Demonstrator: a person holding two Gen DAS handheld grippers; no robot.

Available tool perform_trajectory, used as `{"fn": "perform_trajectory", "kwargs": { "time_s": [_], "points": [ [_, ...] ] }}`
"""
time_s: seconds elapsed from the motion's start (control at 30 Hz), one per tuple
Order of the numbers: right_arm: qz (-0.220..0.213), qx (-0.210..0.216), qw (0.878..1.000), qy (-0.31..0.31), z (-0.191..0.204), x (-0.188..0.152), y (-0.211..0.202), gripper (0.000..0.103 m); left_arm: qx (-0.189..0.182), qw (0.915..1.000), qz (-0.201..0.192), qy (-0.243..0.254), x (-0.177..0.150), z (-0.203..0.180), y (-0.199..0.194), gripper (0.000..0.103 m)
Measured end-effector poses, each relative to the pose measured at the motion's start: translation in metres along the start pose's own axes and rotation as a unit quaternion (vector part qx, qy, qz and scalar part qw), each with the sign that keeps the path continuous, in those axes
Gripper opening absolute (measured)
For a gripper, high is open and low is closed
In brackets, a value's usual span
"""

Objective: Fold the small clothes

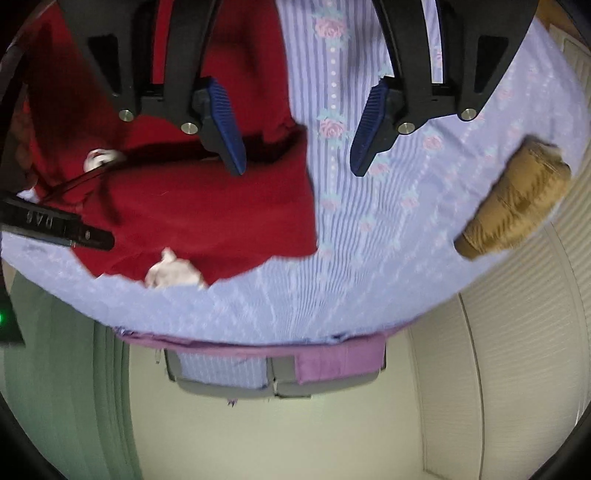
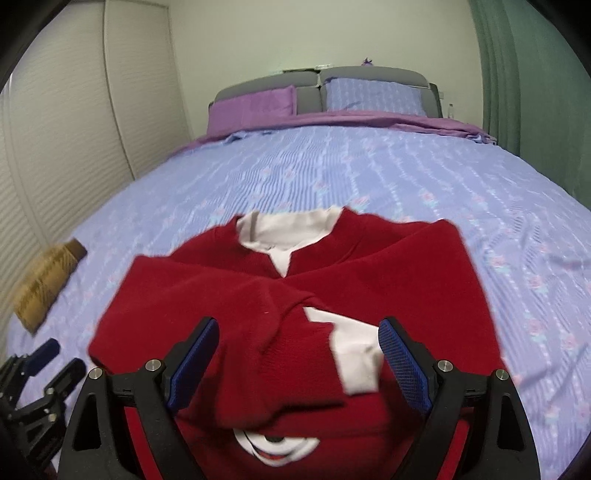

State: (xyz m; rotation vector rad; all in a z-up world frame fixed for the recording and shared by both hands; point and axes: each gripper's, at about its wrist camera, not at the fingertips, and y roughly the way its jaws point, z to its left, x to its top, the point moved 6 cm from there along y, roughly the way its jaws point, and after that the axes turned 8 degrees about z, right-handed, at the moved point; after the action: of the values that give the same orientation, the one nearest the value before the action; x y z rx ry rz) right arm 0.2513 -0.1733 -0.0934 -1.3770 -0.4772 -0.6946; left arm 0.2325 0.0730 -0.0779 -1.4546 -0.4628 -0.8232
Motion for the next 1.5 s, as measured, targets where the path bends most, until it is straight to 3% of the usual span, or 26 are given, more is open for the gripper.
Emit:
{"fn": "perform_trajectory", "kwargs": {
  "time_s": [0.1, 0.2, 0.27, 0.33, 0.47, 0.57, 0.83, 1.0, 1.2, 1.33, 1.5],
  "points": [
    [-0.006, -0.018, 1.000, 0.001, -0.024, -0.009, -0.018, 0.089, -0.031, 0.9993, -0.021, 0.009, 0.015, -0.023, -0.021, 0.062],
    [0.018, -0.053, 0.998, 0.017, -0.058, -0.024, -0.010, 0.089, -0.057, 0.9976, -0.030, 0.026, 0.033, -0.061, -0.021, 0.063],
    [0.049, -0.026, 0.996, 0.064, -0.086, -0.037, 0.008, 0.089, -0.080, 0.9959, -0.031, 0.031, 0.040, -0.084, -0.015, 0.063],
    [0.048, 0.003, 0.995, 0.084, -0.103, -0.041, 0.015, 0.089, -0.099, 0.9943, -0.027, 0.028, 0.046, -0.108, -0.002, 0.063],
    [0.060, -0.019, 0.995, 0.077, -0.119, -0.042, 0.024, 0.089, -0.124, 0.9921, 0.011, 0.015, 0.050, -0.137, 0.036, 0.063],
    [0.068, 0.005, 0.994, 0.087, -0.128, -0.049, 0.032, 0.089, -0.121, 0.9918, 0.040, 0.007, 0.041, -0.145, 0.059, 0.063],
    [0.065, -0.017, 0.995, 0.068, -0.125, -0.053, 0.034, 0.089, -0.102, 0.9926, 0.047, 0.045, 0.009, -0.165, 0.071, 0.063],
    [0.067, -0.036, 0.996, 0.056, -0.124, -0.048, 0.024, 0.089, -0.132, 0.9894, 0.056, 0.024, 0.021, -0.156, 0.061, 0.063],
    [0.053, -0.041, 0.996, 0.051, -0.125, -0.051, -0.006, 0.089, -0.129, 0.9907, 0.035, 0.026, 0.016, -0.139, 0.022, 0.063],
    [0.058, -0.023, 0.998, 0.032, -0.122, -0.081, -0.045, 0.089, -0.104, 0.9939, 0.032, 0.016, -0.014, -0.099, -0.023, 0.067],
    [0.091, 0.000, 0.995, 0.047, -0.109, -0.144, -0.070, 0.089, -0.085, 0.9928, 0.060, -0.058, -0.067, -0.055, -0.054, 0.067]
  ]
}}
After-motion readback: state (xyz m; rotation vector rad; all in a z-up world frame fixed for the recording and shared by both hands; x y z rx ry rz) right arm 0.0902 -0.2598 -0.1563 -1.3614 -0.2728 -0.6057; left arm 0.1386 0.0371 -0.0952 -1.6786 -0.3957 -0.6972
